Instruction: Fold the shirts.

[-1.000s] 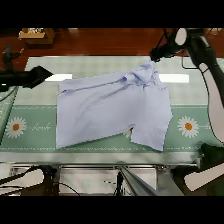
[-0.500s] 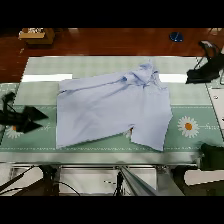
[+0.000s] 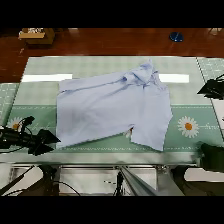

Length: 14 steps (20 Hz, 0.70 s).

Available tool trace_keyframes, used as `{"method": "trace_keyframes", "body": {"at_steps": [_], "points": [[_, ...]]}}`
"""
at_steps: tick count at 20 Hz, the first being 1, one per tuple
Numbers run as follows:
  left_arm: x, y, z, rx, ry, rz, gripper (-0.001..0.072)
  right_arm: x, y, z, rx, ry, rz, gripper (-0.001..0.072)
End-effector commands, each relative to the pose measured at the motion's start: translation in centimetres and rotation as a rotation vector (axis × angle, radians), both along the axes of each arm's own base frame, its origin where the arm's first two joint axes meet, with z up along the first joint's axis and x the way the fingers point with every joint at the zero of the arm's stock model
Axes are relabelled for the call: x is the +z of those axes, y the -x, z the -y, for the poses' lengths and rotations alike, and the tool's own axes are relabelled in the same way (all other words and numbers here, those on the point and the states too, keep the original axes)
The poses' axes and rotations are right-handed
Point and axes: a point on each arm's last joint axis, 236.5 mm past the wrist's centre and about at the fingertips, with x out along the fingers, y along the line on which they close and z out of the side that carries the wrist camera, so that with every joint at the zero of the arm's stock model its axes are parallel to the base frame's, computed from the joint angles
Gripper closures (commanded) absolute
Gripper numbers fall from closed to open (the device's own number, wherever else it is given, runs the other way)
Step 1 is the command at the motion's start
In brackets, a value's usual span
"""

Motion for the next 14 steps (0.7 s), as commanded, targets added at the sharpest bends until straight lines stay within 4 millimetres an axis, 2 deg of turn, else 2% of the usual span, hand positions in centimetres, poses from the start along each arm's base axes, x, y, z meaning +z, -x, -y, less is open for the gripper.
{"method": "trace_keyframes", "body": {"at_steps": [1,6,7,10,11,14], "points": [[-1.3,0.2,-0.4,-0.002,-0.047,-0.002,0.004,0.4,0.0,0.3,-0.019,-0.01,0.022,0.0286],[-2.6,0.3,1.0,-0.108,-0.035,-0.033,0.004,0.4,0.3,0.0,-0.012,-0.025,0.008,0.0286],[-3.0,-0.5,1.2,-0.102,-0.048,-0.014,0.004,0.5,0.4,-0.1,-0.011,-0.025,0.007,0.0286],[-3.2,-4.8,1.7,0.035,-0.054,0.096,0.0061,1.3,0.4,-0.1,-0.011,-0.015,0.024,0.0286],[-3.3,-5.5,1.6,0.058,-0.063,0.112,0.0131,1.6,0.4,-0.1,-0.011,-0.009,0.031,0.0286],[-3.2,-5.4,1.6,0.058,-0.059,0.11,0.0134,2.4,0.3,0.0,-0.014,0.005,0.054,0.0286]]}}
